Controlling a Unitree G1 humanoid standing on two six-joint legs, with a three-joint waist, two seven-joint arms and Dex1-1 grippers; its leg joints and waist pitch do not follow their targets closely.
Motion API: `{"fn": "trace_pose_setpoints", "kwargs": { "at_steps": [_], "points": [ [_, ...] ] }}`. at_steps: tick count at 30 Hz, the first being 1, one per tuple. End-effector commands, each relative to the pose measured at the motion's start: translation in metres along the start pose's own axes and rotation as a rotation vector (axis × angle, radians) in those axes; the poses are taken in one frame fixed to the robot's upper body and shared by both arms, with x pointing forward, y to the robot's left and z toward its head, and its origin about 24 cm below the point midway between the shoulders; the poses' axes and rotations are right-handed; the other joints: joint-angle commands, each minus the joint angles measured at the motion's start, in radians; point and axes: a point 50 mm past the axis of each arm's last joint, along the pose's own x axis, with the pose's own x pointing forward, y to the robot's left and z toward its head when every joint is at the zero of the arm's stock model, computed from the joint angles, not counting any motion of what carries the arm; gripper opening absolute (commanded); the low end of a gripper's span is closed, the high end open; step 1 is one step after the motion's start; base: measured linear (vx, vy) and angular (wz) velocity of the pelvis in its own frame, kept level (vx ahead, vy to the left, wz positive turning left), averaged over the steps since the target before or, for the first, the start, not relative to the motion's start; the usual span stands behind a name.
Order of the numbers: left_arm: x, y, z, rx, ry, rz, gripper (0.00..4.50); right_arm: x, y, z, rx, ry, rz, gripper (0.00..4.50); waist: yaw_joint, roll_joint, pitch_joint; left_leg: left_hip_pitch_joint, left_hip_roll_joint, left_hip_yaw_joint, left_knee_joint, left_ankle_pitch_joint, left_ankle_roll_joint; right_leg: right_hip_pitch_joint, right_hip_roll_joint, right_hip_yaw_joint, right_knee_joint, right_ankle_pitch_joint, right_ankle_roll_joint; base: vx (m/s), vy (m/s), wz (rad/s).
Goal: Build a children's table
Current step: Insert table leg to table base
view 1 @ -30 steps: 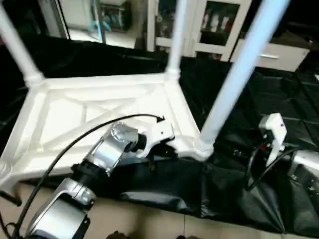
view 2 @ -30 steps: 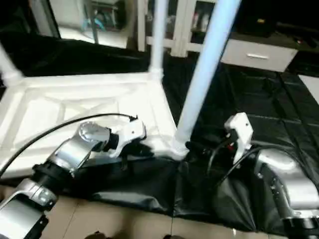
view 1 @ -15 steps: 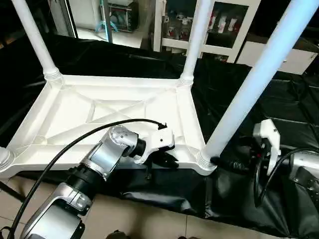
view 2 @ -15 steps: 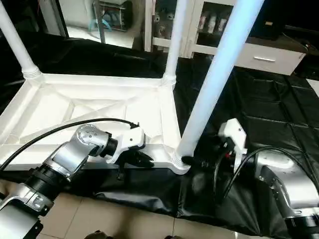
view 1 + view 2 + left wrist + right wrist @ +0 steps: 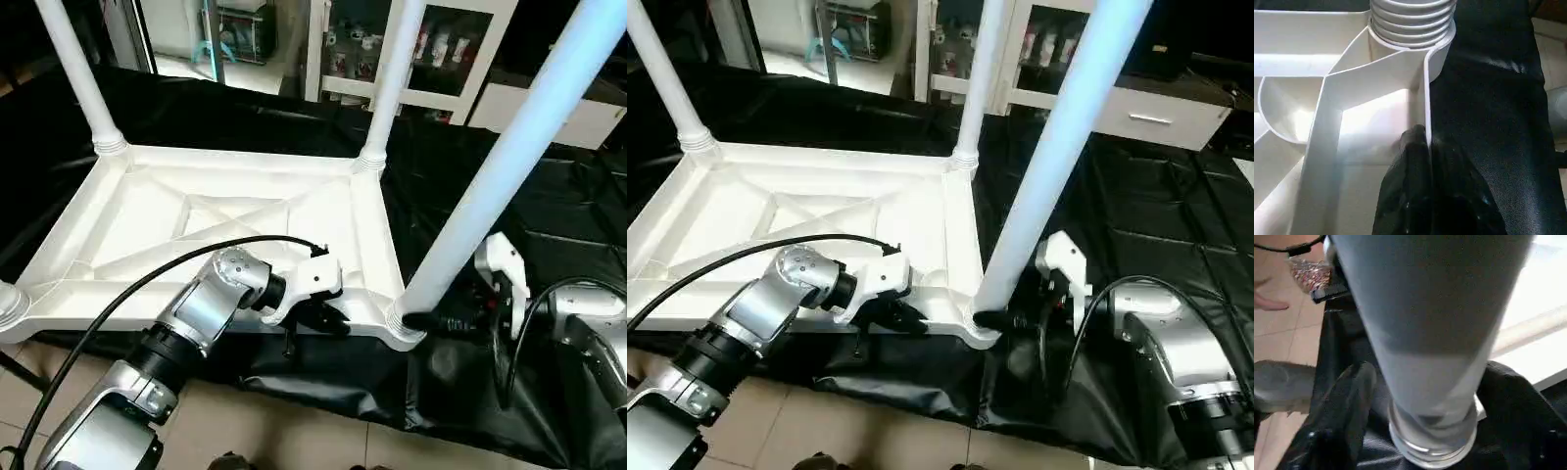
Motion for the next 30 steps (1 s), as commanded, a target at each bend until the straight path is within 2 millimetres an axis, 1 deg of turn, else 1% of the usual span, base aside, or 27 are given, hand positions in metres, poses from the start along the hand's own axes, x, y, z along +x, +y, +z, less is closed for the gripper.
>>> {"fn": "trace_pose_setpoints", "kwargs": {
  "at_steps": [1, 3, 4, 5, 6, 7, 10, 11, 12, 13, 15, 16, 19, 20, 21, 22, 23, 24, 25, 26, 27, 28, 29, 30],
  "points": [
    [0.002, -0.003, 0.011, 0.041, -0.031, -0.042, 0.00, -0.003, -0.003, 0.003, -0.026, 0.019, 0.008, 3.24, -0.004, -0.012, -0.079, 0.006, 0.038, -0.006, -0.066, -0.132, 0.092, 0.069, -0.059, 0.048, -0.064, -0.275, -0.186, 0.000, 0.000, 0.00],
    [0.002, -0.004, 0.011, 0.038, -0.028, -0.042, 0.00, -0.004, -0.004, 0.003, -0.027, 0.032, 0.022, 2.90, -0.003, -0.013, -0.079, 0.006, 0.037, -0.006, -0.065, -0.140, 0.087, 0.069, -0.060, 0.048, -0.067, -0.295, -0.177, 0.000, 0.000, 0.00],
    [0.002, -0.004, 0.011, 0.038, -0.028, -0.042, 0.00, -0.004, -0.004, 0.003, -0.028, 0.032, 0.024, 2.90, -0.002, -0.011, -0.078, 0.007, 0.037, -0.006, -0.065, -0.140, 0.085, 0.068, -0.060, 0.048, -0.068, -0.300, -0.175, 0.000, 0.000, 0.00],
    [0.002, -0.004, 0.011, 0.038, -0.028, -0.042, 0.00, -0.004, -0.004, 0.003, -0.028, 0.032, 0.024, 2.78, -0.002, -0.011, -0.079, 0.008, 0.037, -0.006, -0.065, -0.139, 0.085, 0.067, -0.059, 0.049, -0.068, -0.298, -0.175, 0.000, 0.000, 0.00],
    [0.002, -0.004, 0.010, 0.038, -0.027, -0.042, 0.00, -0.004, -0.004, 0.003, -0.028, 0.034, 0.027, 2.78, -0.002, -0.012, -0.080, 0.007, 0.038, -0.006, -0.065, -0.134, 0.085, 0.068, -0.059, 0.049, -0.066, -0.287, -0.176, 0.000, 0.000, 0.00],
    [0.002, -0.003, 0.010, 0.036, -0.026, -0.043, 0.00, -0.004, -0.005, 0.003, -0.027, 0.039, 0.039, 2.54, -0.003, -0.011, -0.080, 0.005, 0.037, -0.007, -0.065, -0.131, 0.088, 0.070, -0.058, 0.048, -0.064, -0.279, -0.179, 0.000, 0.000, 0.00],
    [0.002, -0.004, 0.010, 0.035, -0.023, -0.044, 0.00, -0.002, -0.005, 0.002, -0.027, 0.042, 0.047, 2.38, -0.003, -0.011, -0.080, 0.004, 0.037, -0.007, -0.064, -0.127, 0.088, 0.070, -0.059, 0.048, -0.063, -0.277, -0.179, 0.000, 0.000, 0.00],
    [0.002, -0.004, 0.010, 0.035, -0.022, -0.044, 0.00, -0.001, -0.006, 0.002, -0.027, 0.043, 0.050, 2.26, -0.002, -0.009, -0.081, 0.004, 0.037, -0.007, -0.064, -0.126, 0.088, 0.070, -0.059, 0.048, -0.063, -0.274, -0.179, 0.000, 0.000, 0.00],
    [0.002, -0.003, 0.010, 0.035, -0.021, -0.045, 0.00, 0.000, -0.005, 0.002, -0.027, 0.043, 0.053, 2.08, -0.003, -0.010, -0.082, 0.004, 0.037, -0.007, -0.064, -0.121, 0.088, 0.071, -0.058, 0.048, -0.062, -0.265, -0.181, 0.000, 0.000, 0.00],
    [0.002, -0.003, 0.010, 0.035, -0.020, -0.046, 0.00, 0.001, -0.005, 0.001, -0.026, 0.042, 0.056, 2.08, -0.003, -0.009, -0.081, 0.004, 0.038, -0.007, -0.064, -0.119, 0.090, 0.070, -0.058, 0.048, -0.061, -0.258, -0.185, 0.000, 0.000, 0.00],
    [0.002, -0.003, 0.010, 0.034, -0.018, -0.047, 0.00, 0.003, -0.004, 0.000, -0.019, 0.039, 0.065, 2.03, -0.002, -0.010, -0.081, 0.004, 0.037, -0.007, -0.063, -0.124, 0.089, 0.071, -0.058, 0.048, -0.062, -0.263, -0.184, 0.000, 0.000, 0.00],
    [0.002, -0.003, 0.010, 0.034, -0.017, -0.047, 0.00, 0.004, -0.003, 0.000, -0.017, 0.038, 0.066, 2.00, -0.003, -0.008, -0.081, 0.004, 0.037, -0.007, -0.064, -0.127, 0.087, 0.072, -0.059, 0.047, -0.063, -0.266, -0.183, 0.000, 0.000, 0.00],
    [0.002, -0.003, 0.009, 0.031, -0.016, -0.045, 0.00, 0.006, -0.001, -0.004, 0.003, 0.025, 0.060, 1.98, -0.003, -0.008, -0.081, 0.005, 0.037, -0.007, -0.064, -0.130, 0.086, 0.071, -0.058, 0.047, -0.063, -0.265, -0.185, 0.000, 0.000, 0.00],
    [0.002, -0.001, 0.009, 0.020, -0.016, -0.029, 0.00, 0.008, -0.001, -0.006, 0.027, 0.010, 0.033, 1.97, -0.003, -0.008, -0.081, 0.005, 0.037, -0.007, -0.064, -0.132, 0.085, 0.071, -0.058, 0.047, -0.064, -0.267, -0.184, 0.000, 0.000, 0.00],
    [0.002, 0.000, 0.008, 0.012, -0.016, -0.018, 0.00, 0.008, -0.002, -0.008, 0.044, 0.001, 0.014, 1.97, -0.003, -0.003, -0.080, 0.005, 0.037, -0.009, -0.066, -0.139, 0.080, 0.071, -0.058, 0.047, -0.065, -0.278, -0.182, 0.000, 0.000, 0.00],
    [0.003, 0.003, 0.009, 0.000, -0.021, 0.016, 0.00, 0.010, -0.005, -0.012, 0.054, -0.001, -0.042, 1.97, -0.006, -0.006, -0.077, 0.006, 0.037, -0.008, -0.068, -0.163, 0.074, 0.069, -0.057, 0.045, -0.071, -0.311, -0.172, 0.000, 0.000, 0.00],
    [0.003, 0.005, 0.009, -0.008, -0.024, 0.040, 0.00, 0.011, -0.007, -0.014, 0.060, 0.000, -0.081, 1.96, -0.008, -0.005, -0.074, 0.007, 0.037, -0.008, -0.069, -0.179, 0.067, 0.067, -0.057, 0.044, -0.076, -0.341, -0.164, 0.000, 0.000, 0.00],
    [0.004, 0.010, 0.010, -0.024, -0.032, 0.086, 0.00, 0.013, -0.010, -0.018, 0.075, 0.010, -0.140, 1.96, -0.012, -0.004, -0.070, 0.013, 0.035, -0.010, -0.072, -0.223, 0.050, 0.066, -0.059, 0.040, -0.086, -0.417, -0.145, 0.000, 0.000, 0.00],
    [0.006, 0.017, 0.012, -0.048, -0.045, 0.154, 0.00, 0.016, -0.015, -0.025, 0.102, 0.028, -0.230, 1.96, -0.018, -0.005, -0.070, 0.014, 0.032, -0.011, -0.073, -0.246, 0.036, 0.069, -0.059, 0.039, -0.092, -0.459, -0.124, 0.000, 0.000, 0.00],
    [0.007, 0.023, 0.014, -0.076, -0.060, 0.216, 0.00, 0.018, -0.019, -0.031, 0.127, 0.049, -0.306, 1.96, -0.021, -0.005, -0.066, 0.016, 0.031, -0.012, -0.074, -0.258, 0.030, 0.066, -0.057, 0.037, -0.096, -0.483, -0.113, 0.000, 0.000, 0.00],
    [0.008, 0.027, 0.016, -0.094, -0.070, 0.255, 0.00, 0.020, -0.021, -0.035, 0.143, 0.064, -0.355, 1.95, -0.032, -0.004, -0.068, 0.026, 0.027, -0.016, -0.071, -0.303, 0.011, 0.062, -0.058, 0.028, -0.108, -0.557, -0.087, 0.000, 0.000, 0.00],
    [0.009, 0.031, 0.018, -0.120, -0.085, 0.292, 0.00, 0.022, -0.023, -0.040, 0.166, 0.073, -0.406, 1.95, -0.034, -0.002, -0.068, 0.026, 0.026, -0.018, -0.071, -0.305, 0.010, 0.064, -0.059, 0.026, -0.111, -0.570, -0.079, 0.000, 0.000, 0.00],
    [0.010, 0.033, 0.020, -0.131, -0.094, 0.309, 0.00, 0.024, -0.024, -0.041, 0.181, 0.071, -0.429, 1.95, -0.037, -0.004, -0.069, 0.022, 0.024, -0.019, -0.071, -0.306, 0.010, 0.066, -0.058, 0.025, -0.112, -0.578, -0.069, 0.000, 0.000, 0.00],
    [0.012, 0.039, 0.026, -0.170, -0.123, 0.366, 0.00, 0.029, -0.027, -0.046, 0.236, 0.063, -0.507, 1.94, -0.043, -0.004, -0.070, 0.015, 0.025, -0.022, -0.074, -0.299, 0.015, 0.073, -0.059, 0.020, -0.116, -0.579, -0.056, 0.000, 0.000, 0.00]
  ]
}}
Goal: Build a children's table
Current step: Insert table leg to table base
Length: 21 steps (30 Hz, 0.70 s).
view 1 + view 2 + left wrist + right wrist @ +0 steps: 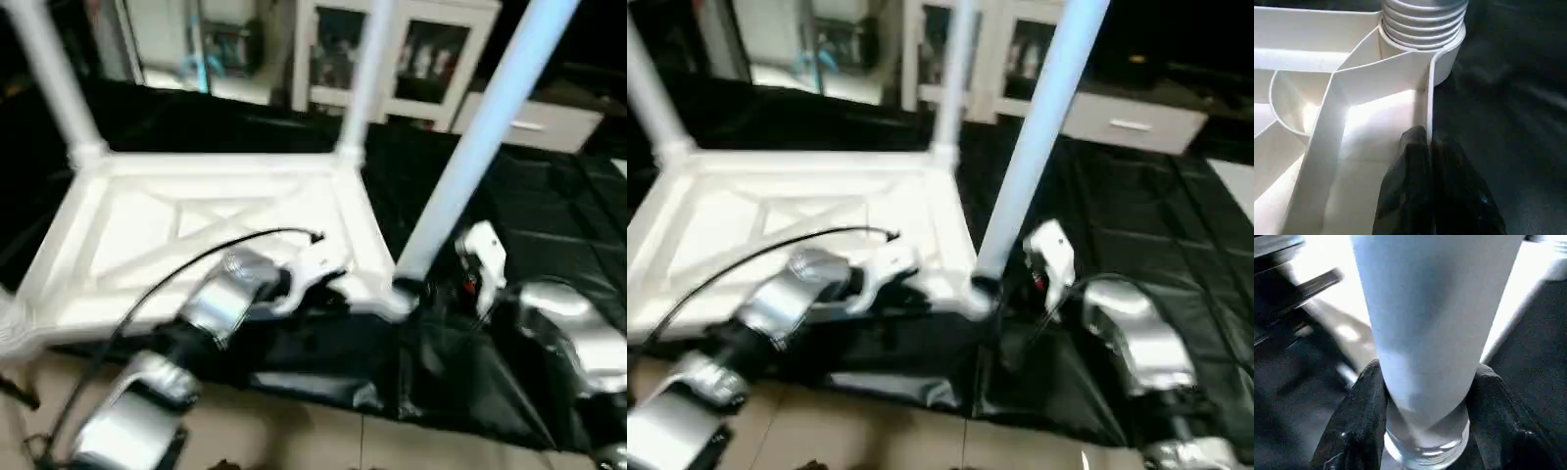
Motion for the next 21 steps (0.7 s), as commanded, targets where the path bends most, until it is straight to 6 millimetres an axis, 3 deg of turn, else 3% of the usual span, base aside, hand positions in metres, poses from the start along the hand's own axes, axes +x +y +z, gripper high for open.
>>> {"fn": "trace_pose_setpoints", "kwargs": {
  "at_steps": [1, 3, 7, 9, 11, 12, 15, 19, 21],
  "points": [
    [-0.003, 0.013, 0.032, -0.032, -0.135, 0.116, 0.00, 0.005, -0.002, -0.036, 0.104, 0.153, -0.160, 1.94, -0.006, 0.003, -0.066, 0.005, 0.027, -0.018, -0.077, -0.302, 0.018, 0.045, -0.060, 0.023, -0.102, -0.561, -0.069, 0.000, 0.000, 0.00],
    [0.003, 0.017, 0.042, -0.089, -0.158, 0.183, 0.00, 0.018, -0.004, -0.039, 0.140, 0.156, -0.313, 1.93, -0.023, -0.001, -0.066, 0.001, 0.023, -0.019, -0.075, -0.318, 0.012, 0.044, -0.057, 0.017, -0.103, -0.561, -0.068, 0.000, 0.000, 0.00],
    [0.014, 0.022, 0.060, -0.141, -0.179, 0.307, 0.00, 0.045, -0.005, -0.042, 0.205, 0.158, -0.643, 1.93, -0.049, 0.008, -0.070, -0.005, 0.020, -0.027, -0.076, -0.333, 0.012, 0.050, -0.059, 0.006, -0.111, -0.562, -0.057, 0.000, 0.000, 0.00],
    [0.018, 0.022, 0.066, -0.115, -0.179, 0.341, 0.00, 0.060, 0.002, -0.037, 0.235, 0.125, -0.692, 1.93, -0.052, 0.013, -0.075, -0.004, 0.025, -0.029, -0.080, -0.317, 0.015, 0.053, -0.063, 0.007, -0.108, -0.489, -0.078, 0.000, 0.000, 0.00],
    [0.020, 0.022, 0.067, -0.096, -0.175, 0.352, 0.00, 0.065, 0.004, -0.036, 0.238, 0.116, -0.722, 1.93, -0.049, 0.011, -0.075, -0.003, 0.025, -0.026, -0.081, -0.294, 0.018, 0.048, -0.063, 0.016, -0.098, -0.404, -0.114, 0.000, 0.000, 0.00],
    [0.021, 0.022, 0.070, -0.070, -0.177, 0.366, 0.00, 0.074, 0.009, -0.029, 0.222, 0.095, -0.718, 1.93, -0.048, 0.004, -0.077, -0.004, 0.025, -0.022, -0.080, -0.275, 0.023, 0.050, -0.061, 0.021, -0.089, -0.355, -0.137, 0.000, 0.000, 0.00],
    [0.022, 0.023, 0.072, -0.057, -0.176, 0.371, 0.00, 0.083, 0.012, -0.019, 0.233, 0.047, -0.675, 1.93, -0.043, 0.004, -0.079, -0.003, 0.025, -0.015, -0.078, -0.225, 0.049, 0.053, -0.062, 0.028, -0.077, -0.287, -0.173, 0.000, 0.000, 0.00],
    [0.021, 0.025, 0.067, -0.037, -0.160, 0.371, 0.00, 0.083, 0.011, -0.009, 0.169, -0.014, -0.667, 1.93, -0.028, 0.003, -0.082, -0.006, 0.025, -0.009, -0.076, -0.141, 0.079, 0.059, -0.064, 0.032, -0.067, -0.234, -0.190, 0.000, 0.000, 0.00],
    [0.021, 0.025, 0.064, -0.022, -0.151, 0.364, 0.00, 0.080, 0.009, -0.006, 0.222, -0.061, -0.601, 1.93, -0.024, 0.003, -0.083, -0.006, 0.025, -0.007, -0.076, -0.131, 0.090, 0.060, -0.062, 0.033, -0.065, -0.220, -0.192, 0.000, 0.000, 0.00]
  ]
}}
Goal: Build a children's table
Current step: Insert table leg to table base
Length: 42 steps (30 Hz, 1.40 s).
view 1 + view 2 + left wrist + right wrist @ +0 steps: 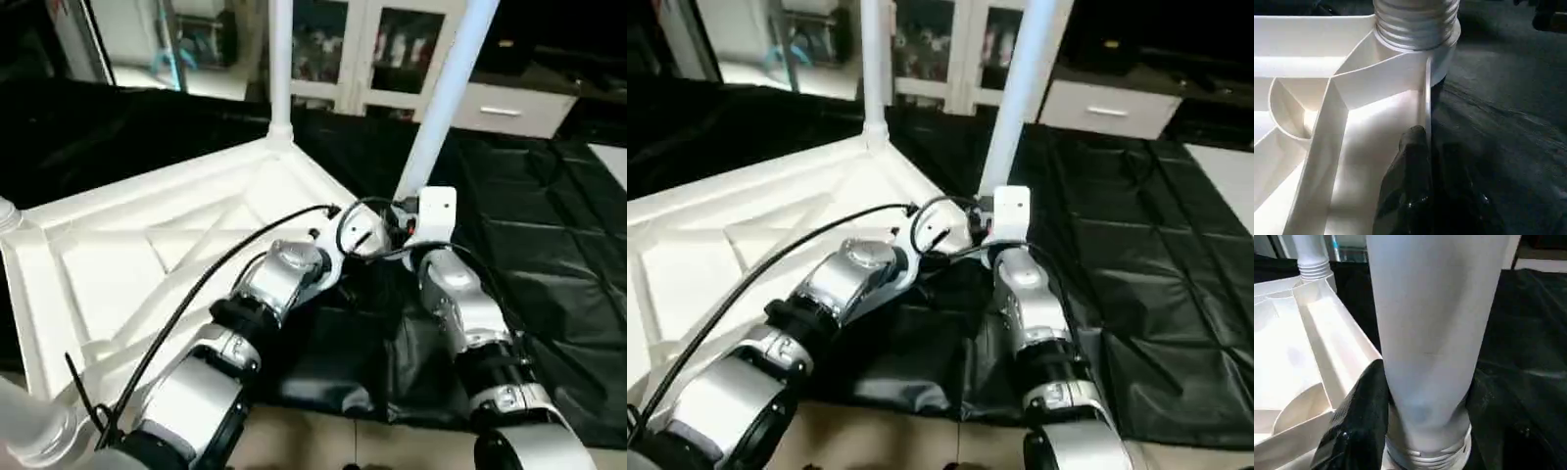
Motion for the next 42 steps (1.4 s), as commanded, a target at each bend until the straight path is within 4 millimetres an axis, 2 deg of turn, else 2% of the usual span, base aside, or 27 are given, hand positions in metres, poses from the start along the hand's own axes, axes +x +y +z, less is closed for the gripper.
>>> {"fn": "trace_pose_setpoints", "kwargs": {
  "at_steps": [1, 5, 6, 7, 10, 11, 12, 14, 15, 16, 17, 18, 20, 22, 23, 24, 25, 26, 27, 30, 32, 33, 34, 36, 37, 42],
  "points": [
    [-0.007, 0.005, 0.037, 0.100, -0.151, 0.003, 0.00, -0.008, -0.007, -0.028, 0.066, 0.115, 0.036, 2.49, 0.007, -0.001, -0.080, -0.003, 0.026, 0.001, -0.065, -0.128, 0.096, 0.065, -0.061, 0.050, -0.052, -0.234, -0.189, 0.000, 0.000, 0.00],
    [-0.006, 0.003, 0.035, 0.118, -0.147, -0.027, 0.00, -0.012, -0.015, -0.021, 0.070, 0.074, 0.064, 2.71, 0.011, 0.001, -0.077, 0.000, 0.029, 0.002, -0.066, -0.160, 0.088, 0.062, -0.061, 0.050, -0.058, -0.282, -0.186, 0.000, 0.000, 0.00],
    [-0.007, 0.002, 0.034, 0.132, -0.145, -0.050, 0.00, -0.016, -0.020, -0.016, 0.062, 0.052, 0.086, 2.96, 0.012, -0.002, -0.076, -0.001, 0.028, 0.002, -0.068, -0.168, 0.083, 0.064, -0.060, 0.050, -0.060, -0.301, -0.175, 0.000, 0.000, 0.00],
    [-0.007, 0.001, 0.032, 0.143, -0.140, -0.073, 0.00, -0.021, -0.025, -0.011, 0.050, 0.034, 0.104, 3.05, 0.016, 0.000, -0.074, 0.004, 0.029, 0.003, -0.068, -0.180, 0.081, 0.059, -0.059, 0.051, -0.066, -0.320, -0.167, 0.000, 0.000, 0.00],
    [-0.008, 0.000, 0.030, 0.155, -0.139, -0.092, 0.00, -0.027, -0.034, -0.007, 0.024, 0.024, 0.118, 3.14, 0.023, -0.001, -0.077, 0.002, 0.031, 0.002, -0.069, -0.168, 0.079, 0.060, -0.060, 0.054, -0.060, -0.309, -0.163, 0.000, 0.000, 0.00],
    [-0.009, -0.002, 0.027, 0.157, -0.133, -0.116, 0.00, -0.032, -0.040, -0.004, 0.009, 0.016, 0.133, 3.38, 0.024, -0.003, -0.076, 0.000, 0.030, 0.003, -0.068, -0.161, 0.080, 0.061, -0.059, 0.055, -0.058, -0.301, -0.166, 0.000, 0.000, 0.00],
    [-0.009, -0.002, 0.026, 0.160, -0.129, -0.131, 0.00, -0.035, -0.043, -0.003, 0.004, 0.013, 0.147, 3.44, 0.025, -0.003, -0.077, 0.000, 0.031, 0.003, -0.068, -0.158, 0.080, 0.061, -0.061, 0.055, -0.058, -0.298, -0.167, 0.000, 0.000, 0.00],
    [-0.013, -0.006, 0.019, 0.172, -0.122, -0.199, 0.00, -0.049, -0.058, 0.004, -0.053, 0.013, 0.216, 3.52, 0.033, -0.004, -0.079, 0.000, 0.033, 0.004, -0.065, -0.138, 0.094, 0.064, -0.061, 0.057, -0.054, -0.269, -0.171, 0.000, 0.000, 0.00],
    [-0.015, -0.008, 0.016, 0.194, -0.121, -0.244, 0.00, -0.057, -0.064, 0.008, -0.078, 0.022, 0.283, 3.63, 0.035, -0.004, -0.076, 0.001, 0.032, 0.007, -0.064, -0.129, 0.110, 0.060, -0.057, 0.059, -0.052, -0.242, -0.185, 0.000, 0.000, 0.00],
    [-0.016, -0.009, 0.014, 0.205, -0.121, -0.265, 0.00, -0.061, -0.066, 0.010, -0.088, 0.028, 0.316, 3.78, 0.039, -0.006, -0.076, -0.005, 0.032, 0.007, -0.063, -0.123, 0.124, 0.063, -0.058, 0.062, -0.049, -0.234, -0.189, 0.000, 0.000, 0.00],
    [-0.018, -0.009, 0.011, 0.215, -0.114, -0.290, 0.00, -0.067, -0.068, 0.012, -0.100, 0.035, 0.368, 3.78, 0.041, -0.003, -0.076, -0.006, 0.031, 0.007, -0.063, -0.126, 0.126, 0.063, -0.059, 0.061, -0.049, -0.239, -0.189, 0.000, 0.000, 0.00],
    [-0.019, -0.010, 0.008, 0.221, -0.104, -0.312, 0.00, -0.073, -0.070, 0.014, -0.123, 0.047, 0.425, 3.90, 0.043, -0.004, -0.074, -0.003, 0.032, 0.008, -0.062, -0.142, 0.127, 0.059, -0.058, 0.062, -0.053, -0.261, -0.185, 0.000, 0.000, 0.00],
    [-0.024, -0.012, 0.002, 0.237, -0.086, -0.382, 0.00, -0.083, -0.076, 0.015, -0.192, 0.084, 0.512, 4.02, 0.047, -0.004, -0.071, -0.002, 0.033, 0.008, -0.064, -0.174, 0.118, 0.058, -0.060, 0.061, -0.060, -0.327, -0.169, 0.000, 0.000, 0.00],
    [-0.028, -0.015, -0.003, 0.247, -0.068, -0.443, 0.00, -0.092, -0.080, 0.014, -0.238, 0.127, 0.587, 4.25, 0.049, -0.003, -0.067, 0.002, 0.036, 0.006, -0.068, -0.204, 0.099, 0.053, -0.061, 0.061, -0.067, -0.389, -0.152, 0.000, 0.000, 0.00],
    [-0.030, -0.016, -0.005, 0.244, -0.063, -0.464, 0.00, -0.095, -0.081, 0.014, -0.243, 0.140, 0.621, 4.30, 0.048, -0.004, -0.066, 0.004, 0.036, 0.006, -0.068, -0.215, 0.095, 0.051, -0.060, 0.060, -0.069, -0.406, -0.149, 0.000, 0.000, 0.00],
    [-0.032, -0.017, -0.006, 0.250, -0.062, -0.490, 0.00, -0.097, -0.082, 0.013, -0.248, 0.153, 0.651, 4.35, 0.049, 0.001, -0.066, 0.010, 0.036, 0.007, -0.067, -0.238, 0.086, 0.046, -0.060, 0.060, -0.074, -0.429, -0.147, 0.000, 0.000, 0.00],
    [-0.035, -0.020, -0.009, 0.268, -0.061, -0.534, 0.00, -0.100, -0.081, 0.011, -0.253, 0.174, 0.702, 4.43, 0.048, -0.002, -0.065, 0.012, 0.037, 0.007, -0.068, -0.249, 0.080, 0.044, -0.058, 0.060, -0.075, -0.437, -0.147, 0.000, 0.000, 0.00],
    [-0.035, -0.020, -0.010, 0.274, -0.061, -0.545, 0.00, -0.101, -0.081, 0.011, -0.254, 0.181, 0.715, 4.43, 0.049, -0.002, -0.065, 0.012, 0.038, 0.007, -0.068, -0.255, 0.080, 0.045, -0.059, 0.061, -0.076, -0.442, -0.148, 0.000, 0.000, 0.00],
    [-0.038, -0.023, -0.011, 0.292, -0.065, -0.585, 0.00, -0.103, -0.080, 0.010, -0.256, 0.199, 0.749, 4.48, 0.050, 0.002, -0.064, 0.014, 0.040, 0.006, -0.070, -0.265, 0.077, 0.042, -0.060, 0.062, -0.077, -0.449, -0.147, 0.000, 0.000, 0.00],
    [-0.040, -0.023, -0.012, 0.298, -0.057, -0.597, 0.00, -0.104, -0.076, 0.007, -0.264, 0.221, 0.803, 4.48, 0.047, 0.002, -0.062, 0.012, 0.039, 0.004, -0.072, -0.290, 0.065, 0.041, -0.059, 0.061, -0.080, -0.478, -0.136, 0.000, 0.000, 0.00],
    [-0.041, -0.023, -0.012, 0.304, -0.055, -0.608, 0.00, -0.100, -0.072, 0.001, -0.295, 0.243, 0.818, 4.48, 0.045, 0.002, -0.061, 0.009, 0.038, 0.002, -0.072, -0.292, 0.059, 0.042, -0.060, 0.060, -0.082, -0.497, -0.125, 0.000, 0.000, 0.00],
    [-0.042, -0.024, -0.012, 0.305, -0.054, -0.612, 0.00, -0.097, -0.071, -0.001, -0.307, 0.252, 0.820, 4.48, 0.047, 0.005, -0.063, 0.008, 0.038, 0.000, -0.073, -0.287, 0.055, 0.044, -0.063, 0.060, -0.080, -0.498, -0.122, 0.000, 0.000, 0.00],
    [-0.042, -0.024, -0.012, 0.306, -0.053, -0.614, 0.00, -0.095, -0.071, -0.002, -0.314, 0.254, 0.821, 4.48, 0.044, 0.002, -0.062, 0.005, 0.036, 0.001, -0.072, -0.286, 0.054, 0.045, -0.061, 0.059, -0.084, -0.507, -0.115, 0.000, 0.000, 0.00],
    [-0.042, -0.024, -0.011, 0.307, -0.053, -0.616, 0.00, -0.092, -0.069, -0.004, -0.325, 0.258, 0.821, 4.48, 0.043, 0.001, -0.064, 0.004, 0.035, 0.001, -0.071, -0.275, 0.052, 0.045, -0.063, 0.059, -0.082, -0.507, -0.115, 0.000, 0.000, 0.00],
    [-0.043, -0.024, -0.011, 0.311, -0.052, -0.620, 0.00, -0.088, -0.068, -0.005, -0.334, 0.257, 0.819, 4.48, 0.046, 0.002, -0.065, 0.007, 0.035, 0.001, -0.070, -0.269, 0.053, 0.042, -0.062, 0.060, -0.081, -0.497, -0.119, 0.000, 0.000, 0.00],
    [-0.044, -0.024, -0.011, 0.315, -0.047, -0.623, 0.00, -0.083, -0.068, -0.007, -0.354, 0.268, 0.836, 4.48, 0.044, 0.004, -0.067, -0.001, 0.037, 0.000, -0.072, -0.247, 0.058, 0.050, -0.060, 0.062, -0.070, -0.422, -0.144, 0.000, 0.000, 0.00]
  ]
}}
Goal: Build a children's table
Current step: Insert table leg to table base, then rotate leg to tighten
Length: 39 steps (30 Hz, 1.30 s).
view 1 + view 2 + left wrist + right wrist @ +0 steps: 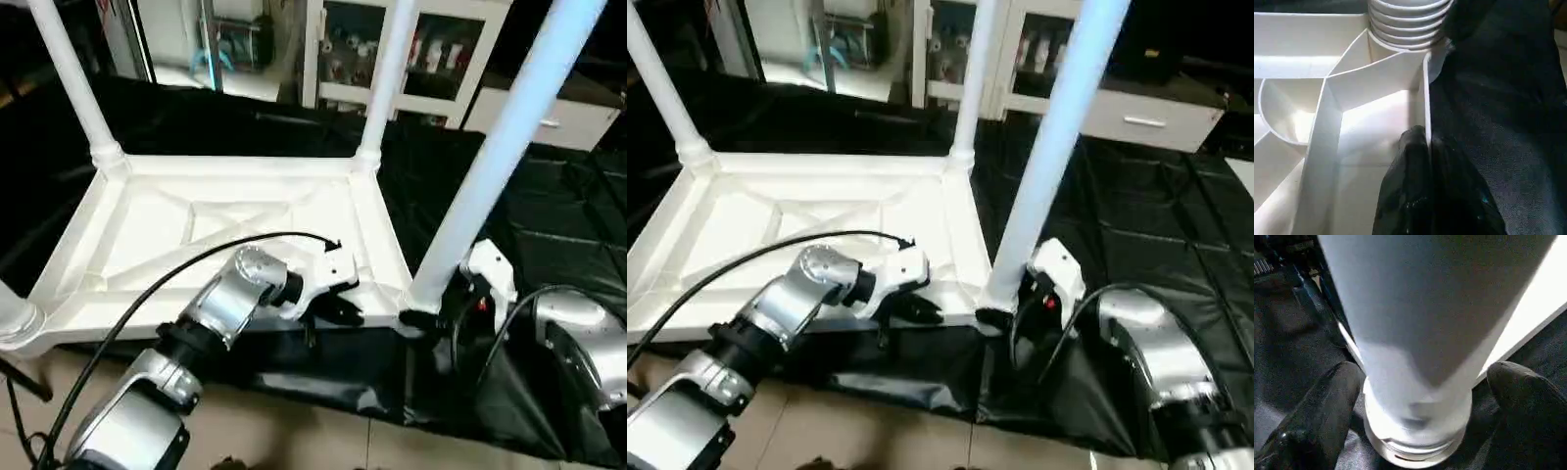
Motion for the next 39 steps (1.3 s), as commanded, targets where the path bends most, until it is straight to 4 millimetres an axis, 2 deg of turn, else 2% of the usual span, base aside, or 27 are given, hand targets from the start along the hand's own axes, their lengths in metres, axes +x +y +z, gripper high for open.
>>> {"fn": "trace_pose_setpoints", "kwargs": {
  "at_steps": [1, 3, 4, 6, 8, 9, 14, 15, 18, 21, 27, 32, 33, 34, 35, 36, 37, 38, 39],
  "points": [
    [0.004, -0.005, 0.018, 0.066, -0.044, -0.054, 0.00, 0.002, -0.002, 0.002, -0.030, 0.013, 0.005, 4.48, -0.006, -0.005, -0.070, 0.003, 0.038, -0.011, -0.076, -0.246, 0.061, 0.053, -0.059, 0.040, -0.077, -0.409, -0.160, 0.000, 0.000, 0.00],
    [0.004, -0.005, 0.017, 0.064, -0.041, -0.053, 0.00, 0.002, -0.004, 0.002, -0.031, 0.014, 0.015, 4.48, -0.005, -0.006, -0.070, 0.004, 0.038, -0.010, -0.076, -0.244, 0.062, 0.052, -0.059, 0.041, -0.076, -0.398, -0.169, 0.000, 0.000, 0.00],
    [0.003, -0.005, 0.017, 0.063, -0.040, -0.053, 0.00, 0.002, -0.004, 0.001, -0.029, 0.014, 0.023, 4.48, -0.004, -0.002, -0.070, 0.005, 0.039, -0.010, -0.077, -0.239, 0.062, 0.053, -0.060, 0.042, -0.074, -0.386, -0.173, 0.000, 0.000, 0.00],
    [0.003, -0.005, 0.017, 0.062, -0.039, -0.053, 0.00, 0.001, -0.005, 0.001, -0.028, 0.014, 0.034, 4.21, -0.005, -0.004, -0.070, 0.005, 0.039, -0.009, -0.076, -0.242, 0.063, 0.054, -0.059, 0.043, -0.073, -0.376, -0.180, 0.000, 0.000, 0.00],
    [0.003, -0.005, 0.017, 0.061, -0.037, -0.056, 0.00, 0.001, -0.005, 0.001, -0.031, 0.014, 0.047, 4.21, -0.005, -0.004, -0.070, 0.004, 0.039, -0.009, -0.076, -0.242, 0.065, 0.055, -0.060, 0.043, -0.073, -0.378, -0.181, 0.000, 0.000, 0.00],
    [0.003, -0.005, 0.016, 0.061, -0.035, -0.056, 0.00, 0.001, -0.005, 0.001, -0.032, 0.014, 0.053, 4.02, -0.004, -0.004, -0.070, 0.004, 0.039, -0.009, -0.076, -0.239, 0.067, 0.055, -0.060, 0.043, -0.073, -0.377, -0.181, 0.000, 0.000, 0.00],
    [0.003, -0.005, 0.016, 0.060, -0.030, -0.063, 0.00, 0.000, -0.005, 0.001, -0.034, 0.008, 0.075, 3.70, -0.004, -0.002, -0.070, 0.004, 0.039, -0.009, -0.076, -0.235, 0.069, 0.056, -0.059, 0.043, -0.072, -0.367, -0.188, 0.000, 0.000, 0.00],
    [0.003, -0.005, 0.016, 0.060, -0.030, -0.063, 0.00, 0.000, -0.005, 0.001, -0.033, 0.006, 0.078, 3.47, -0.004, -0.001, -0.071, 0.005, 0.040, -0.009, -0.076, -0.236, 0.067, 0.055, -0.060, 0.043, -0.072, -0.366, -0.189, 0.000, 0.000, 0.00],
    [0.003, -0.005, 0.016, 0.058, -0.028, -0.064, 0.00, 0.000, -0.004, 0.000, -0.028, 0.005, 0.094, 3.35, -0.004, -0.003, -0.071, 0.005, 0.040, -0.009, -0.076, -0.235, 0.069, 0.056, -0.058, 0.044, -0.070, -0.357, -0.194, 0.000, 0.000, 0.00],
    [0.003, -0.005, 0.015, 0.056, -0.027, -0.064, 0.00, 0.000, -0.003, -0.001, -0.026, 0.006, 0.104, 2.96, -0.004, -0.003, -0.071, 0.005, 0.039, -0.008, -0.075, -0.231, 0.071, 0.056, -0.059, 0.044, -0.070, -0.356, -0.195, 0.000, 0.000, 0.00],
    [0.002, -0.004, 0.013, 0.049, -0.022, -0.062, 0.00, 0.002, -0.004, -0.001, -0.013, -0.013, 0.093, 2.72, -0.004, -0.003, -0.070, 0.005, 0.039, -0.008, -0.076, -0.238, 0.069, 0.055, -0.059, 0.043, -0.072, -0.371, -0.191, 0.000, 0.000, 0.00],
    [0.004, 0.002, 0.013, -0.002, -0.032, 0.011, 0.00, 0.013, -0.014, -0.005, 0.121, -0.072, -0.119, 2.72, -0.011, -0.001, -0.069, 0.006, 0.036, -0.011, -0.078, -0.257, 0.049, 0.053, -0.059, 0.040, -0.078, -0.426, -0.171, 0.000, 0.000, 0.00],
    [0.004, 0.003, 0.013, -0.010, -0.036, 0.030, 0.00, 0.014, -0.016, -0.008, 0.156, -0.077, -0.153, 2.72, -0.016, -0.002, -0.068, 0.005, 0.036, -0.013, -0.079, -0.267, 0.042, 0.054, -0.058, 0.038, -0.079, -0.441, -0.163, 0.000, 0.000, 0.00],
    [0.008, 0.011, 0.017, -0.046, -0.052, 0.114, 0.00, 0.023, -0.018, -0.013, 0.283, -0.128, -0.284, 2.70, -0.021, 0.005, -0.067, 0.005, 0.034, -0.014, -0.080, -0.282, 0.037, 0.054, -0.057, 0.036, -0.082, -0.460, -0.154, 0.000, 0.000, 0.00],
    [0.009, 0.013, 0.018, -0.055, -0.055, 0.131, 0.00, 0.026, -0.018, -0.014, 0.310, -0.138, -0.309, 2.70, -0.029, 0.004, -0.064, 0.005, 0.031, -0.010, -0.079, -0.289, 0.039, 0.047, -0.053, 0.038, -0.089, -0.470, -0.148, 0.000, 0.000, 0.00],
    [0.010, 0.013, 0.018, -0.058, -0.056, 0.137, 0.00, 0.026, -0.018, -0.015, 0.320, -0.141, -0.318, 2.70, -0.033, 0.002, -0.069, 0.009, 0.029, -0.014, -0.076, -0.299, 0.026, 0.048, -0.055, 0.033, -0.090, -0.489, -0.141, 0.000, 0.000, 0.00],
    [0.011, 0.015, 0.019, -0.069, -0.058, 0.158, 0.00, 0.030, -0.017, -0.015, 0.345, -0.159, -0.341, 2.70, -0.039, 0.001, -0.069, -0.001, 0.029, -0.019, -0.079, -0.292, 0.025, 0.058, -0.057, 0.031, -0.089, -0.497, -0.128, 0.000, 0.000, 0.00],
    [0.013, 0.019, 0.022, -0.089, -0.060, 0.199, 0.00, 0.038, -0.015, -0.014, 0.374, -0.172, -0.374, 2.70, -0.044, 0.004, -0.066, 0.001, 0.028, -0.016, -0.078, -0.299, 0.027, 0.050, -0.055, 0.031, -0.096, -0.505, -0.121, 0.000, 0.000, 0.00],
    [0.016, 0.023, 0.025, -0.117, -0.054, 0.259, 0.00, 0.051, -0.011, -0.013, 0.411, -0.182, -0.422, 2.70, -0.045, 0.007, -0.069, 0.005, 0.028, -0.017, -0.077, -0.300, 0.025, 0.049, -0.057, 0.032, -0.095, -0.502, -0.124, 0.000, 0.000, 0.00]
  ]
}}
